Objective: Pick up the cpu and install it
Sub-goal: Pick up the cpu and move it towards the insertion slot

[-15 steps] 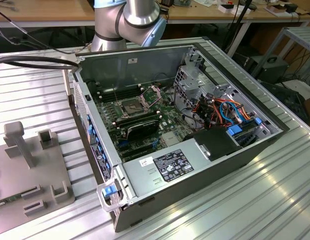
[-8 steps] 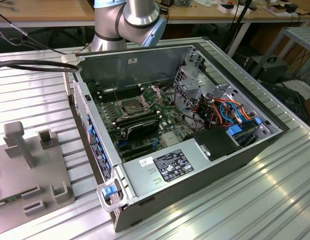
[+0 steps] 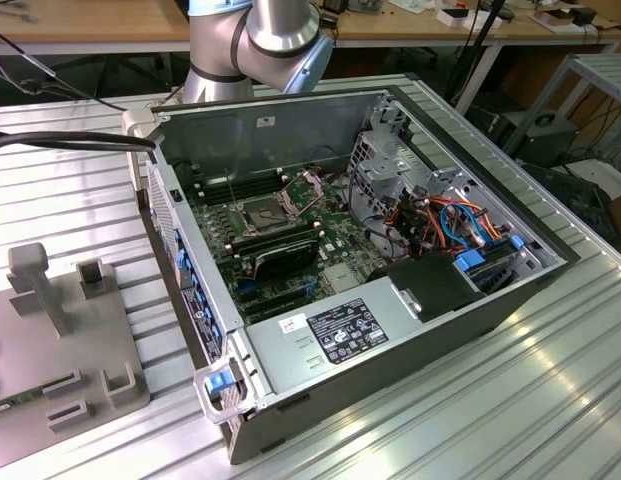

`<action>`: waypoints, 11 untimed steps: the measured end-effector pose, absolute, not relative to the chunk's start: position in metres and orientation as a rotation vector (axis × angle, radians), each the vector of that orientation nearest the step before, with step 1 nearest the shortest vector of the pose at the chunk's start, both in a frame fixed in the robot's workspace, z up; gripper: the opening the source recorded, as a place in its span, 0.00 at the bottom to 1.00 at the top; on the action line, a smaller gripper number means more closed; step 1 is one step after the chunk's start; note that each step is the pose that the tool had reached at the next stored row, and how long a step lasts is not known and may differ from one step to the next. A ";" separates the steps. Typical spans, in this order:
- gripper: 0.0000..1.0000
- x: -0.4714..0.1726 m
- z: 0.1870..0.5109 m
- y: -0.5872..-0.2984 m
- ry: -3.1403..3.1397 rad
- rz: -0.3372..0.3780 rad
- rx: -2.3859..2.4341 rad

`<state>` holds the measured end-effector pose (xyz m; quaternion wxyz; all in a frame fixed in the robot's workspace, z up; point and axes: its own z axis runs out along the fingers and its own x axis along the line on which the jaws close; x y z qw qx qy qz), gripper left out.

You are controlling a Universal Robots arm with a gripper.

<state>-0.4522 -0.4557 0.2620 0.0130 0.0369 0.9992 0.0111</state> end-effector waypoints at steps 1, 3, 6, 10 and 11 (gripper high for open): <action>0.11 -0.452 0.262 -0.456 3.113 0.035 0.115; 0.11 -0.452 0.262 -0.456 3.113 0.035 0.115; 0.11 -0.452 0.262 -0.456 3.113 0.035 0.115; 0.11 -0.452 0.262 -0.456 3.113 0.035 0.115; 0.11 -0.452 0.262 -0.456 3.113 0.035 0.115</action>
